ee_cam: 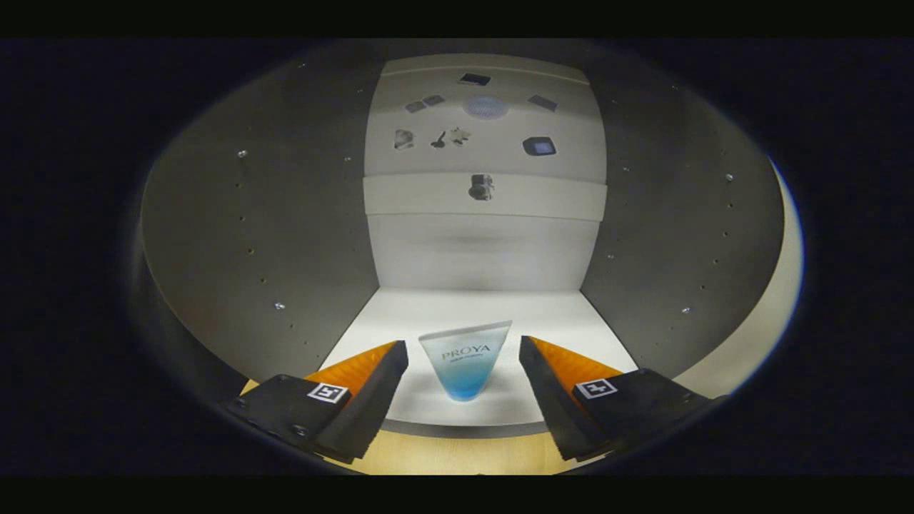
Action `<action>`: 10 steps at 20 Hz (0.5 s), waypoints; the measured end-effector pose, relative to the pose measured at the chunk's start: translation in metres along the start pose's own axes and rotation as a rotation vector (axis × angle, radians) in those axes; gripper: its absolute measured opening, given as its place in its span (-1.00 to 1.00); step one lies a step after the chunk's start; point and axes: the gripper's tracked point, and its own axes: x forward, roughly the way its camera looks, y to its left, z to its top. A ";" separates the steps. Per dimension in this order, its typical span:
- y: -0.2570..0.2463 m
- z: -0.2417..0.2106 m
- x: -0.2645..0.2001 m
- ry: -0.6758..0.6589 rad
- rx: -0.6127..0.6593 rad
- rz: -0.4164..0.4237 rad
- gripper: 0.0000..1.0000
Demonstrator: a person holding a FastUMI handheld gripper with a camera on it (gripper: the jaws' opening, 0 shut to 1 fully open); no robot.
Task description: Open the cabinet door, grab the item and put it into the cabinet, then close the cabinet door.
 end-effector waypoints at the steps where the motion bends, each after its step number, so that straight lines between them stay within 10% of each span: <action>1: 0.000 0.003 -0.011 -0.021 0.004 -0.001 1.00; 10: 0.022 0.001 -0.144 -0.235 0.003 -0.011 1.00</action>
